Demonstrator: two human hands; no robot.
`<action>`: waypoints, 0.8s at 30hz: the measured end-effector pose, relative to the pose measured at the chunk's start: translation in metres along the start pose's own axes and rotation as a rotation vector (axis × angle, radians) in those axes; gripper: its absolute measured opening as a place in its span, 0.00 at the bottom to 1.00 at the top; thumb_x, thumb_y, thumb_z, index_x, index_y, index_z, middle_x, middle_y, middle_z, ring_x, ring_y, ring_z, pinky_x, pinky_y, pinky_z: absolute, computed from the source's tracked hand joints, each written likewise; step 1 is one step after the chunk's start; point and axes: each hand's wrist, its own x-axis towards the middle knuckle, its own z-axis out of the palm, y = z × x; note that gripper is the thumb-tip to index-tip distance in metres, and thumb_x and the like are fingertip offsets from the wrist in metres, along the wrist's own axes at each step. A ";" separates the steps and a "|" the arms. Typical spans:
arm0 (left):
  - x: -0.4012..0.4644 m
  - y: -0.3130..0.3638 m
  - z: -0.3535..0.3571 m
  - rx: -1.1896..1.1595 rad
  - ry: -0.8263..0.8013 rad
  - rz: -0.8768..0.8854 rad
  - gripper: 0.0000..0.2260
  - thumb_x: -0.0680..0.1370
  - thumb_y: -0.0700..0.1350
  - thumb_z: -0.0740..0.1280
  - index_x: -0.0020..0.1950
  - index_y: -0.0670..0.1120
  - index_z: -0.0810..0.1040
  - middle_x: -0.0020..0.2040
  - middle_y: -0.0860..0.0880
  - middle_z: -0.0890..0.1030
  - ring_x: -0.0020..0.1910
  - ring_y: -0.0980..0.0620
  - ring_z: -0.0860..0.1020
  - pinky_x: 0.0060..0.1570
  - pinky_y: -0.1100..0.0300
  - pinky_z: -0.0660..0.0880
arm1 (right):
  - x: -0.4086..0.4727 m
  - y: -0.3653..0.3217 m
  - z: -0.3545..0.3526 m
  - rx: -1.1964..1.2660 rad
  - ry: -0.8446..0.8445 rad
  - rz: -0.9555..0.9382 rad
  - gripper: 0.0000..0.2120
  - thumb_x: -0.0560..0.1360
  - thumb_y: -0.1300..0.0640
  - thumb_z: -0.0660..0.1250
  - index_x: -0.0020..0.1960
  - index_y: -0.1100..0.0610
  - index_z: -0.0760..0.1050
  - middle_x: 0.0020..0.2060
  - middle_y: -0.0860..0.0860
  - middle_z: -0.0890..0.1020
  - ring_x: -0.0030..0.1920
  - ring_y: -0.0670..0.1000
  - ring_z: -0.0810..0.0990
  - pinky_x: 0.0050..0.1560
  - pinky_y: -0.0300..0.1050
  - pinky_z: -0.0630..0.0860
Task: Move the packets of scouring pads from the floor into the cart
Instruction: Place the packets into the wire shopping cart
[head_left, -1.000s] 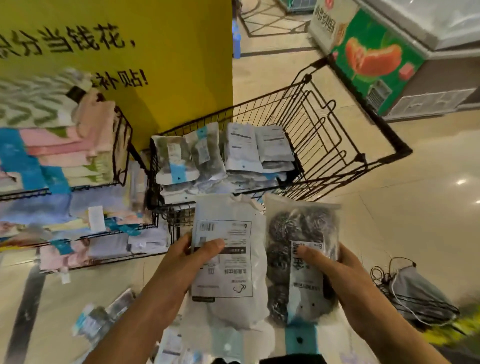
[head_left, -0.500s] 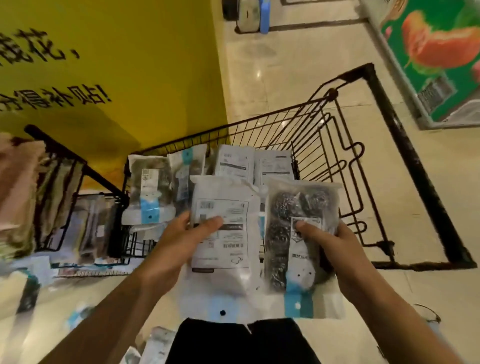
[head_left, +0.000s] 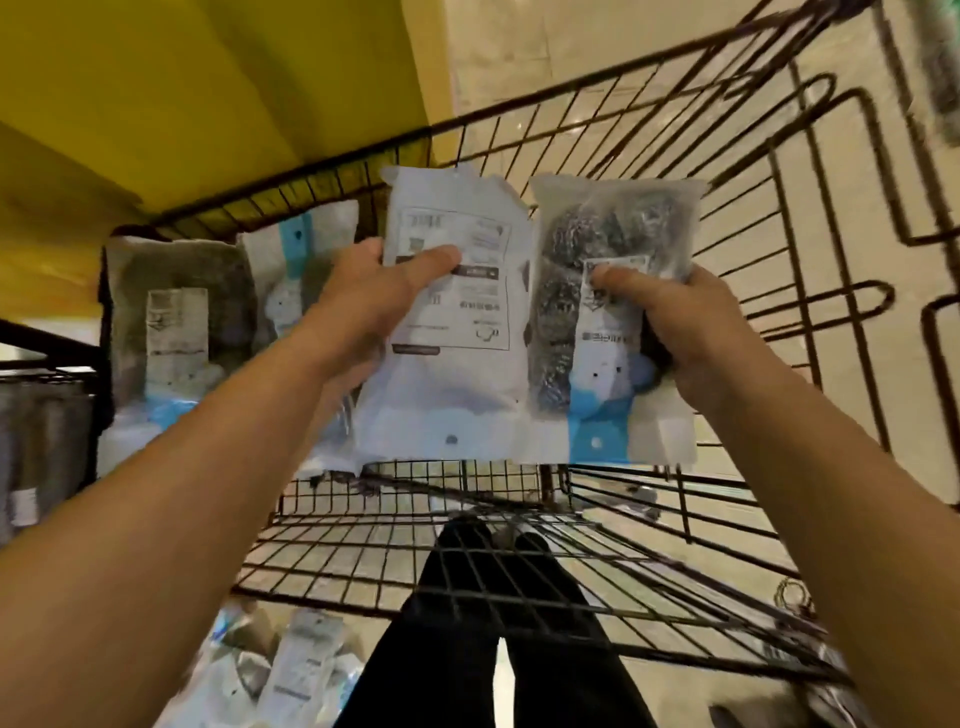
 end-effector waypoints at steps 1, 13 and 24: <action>0.003 -0.001 0.000 -0.004 0.012 -0.010 0.17 0.79 0.46 0.75 0.66 0.43 0.81 0.50 0.46 0.88 0.36 0.56 0.87 0.29 0.63 0.81 | 0.005 0.000 0.004 -0.010 -0.008 0.013 0.11 0.73 0.56 0.80 0.51 0.51 0.81 0.45 0.52 0.90 0.41 0.50 0.90 0.37 0.44 0.86; -0.014 -0.002 -0.020 0.081 -0.099 0.042 0.27 0.76 0.48 0.78 0.67 0.58 0.66 0.54 0.62 0.80 0.51 0.62 0.82 0.45 0.63 0.80 | -0.011 0.012 0.003 -0.281 0.218 -0.143 0.40 0.72 0.42 0.79 0.77 0.49 0.66 0.62 0.46 0.80 0.57 0.50 0.84 0.55 0.59 0.85; -0.148 -0.017 -0.061 0.128 -0.073 0.091 0.24 0.79 0.50 0.74 0.73 0.55 0.72 0.70 0.55 0.76 0.69 0.54 0.74 0.65 0.52 0.72 | -0.149 0.029 -0.010 -0.356 0.009 -0.292 0.12 0.79 0.45 0.74 0.58 0.49 0.81 0.52 0.44 0.85 0.53 0.43 0.84 0.58 0.50 0.83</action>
